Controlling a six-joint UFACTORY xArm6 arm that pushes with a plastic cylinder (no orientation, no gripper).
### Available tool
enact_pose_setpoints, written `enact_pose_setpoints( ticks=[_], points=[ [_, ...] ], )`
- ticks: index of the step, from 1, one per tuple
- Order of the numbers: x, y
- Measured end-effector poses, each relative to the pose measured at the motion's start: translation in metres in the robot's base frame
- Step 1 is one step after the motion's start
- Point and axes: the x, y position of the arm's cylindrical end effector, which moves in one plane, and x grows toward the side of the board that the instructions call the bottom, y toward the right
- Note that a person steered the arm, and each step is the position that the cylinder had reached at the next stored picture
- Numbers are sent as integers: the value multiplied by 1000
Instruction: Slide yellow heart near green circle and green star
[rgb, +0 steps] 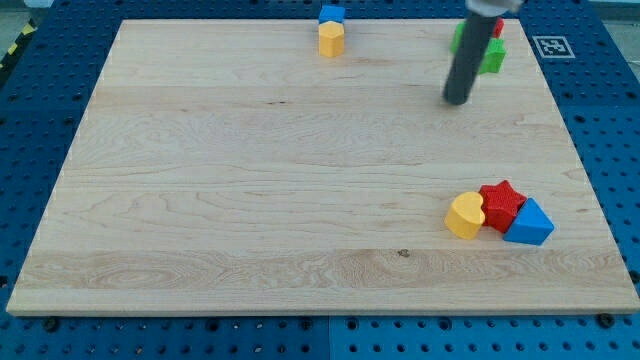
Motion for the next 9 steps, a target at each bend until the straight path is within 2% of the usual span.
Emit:
enact_pose_setpoints(
  ticks=[2, 3, 4, 6, 7, 9],
  points=[
    [156, -89],
    [212, -85],
    [204, -27],
    [179, 18],
    [153, 19],
    [140, -55]
  ],
)
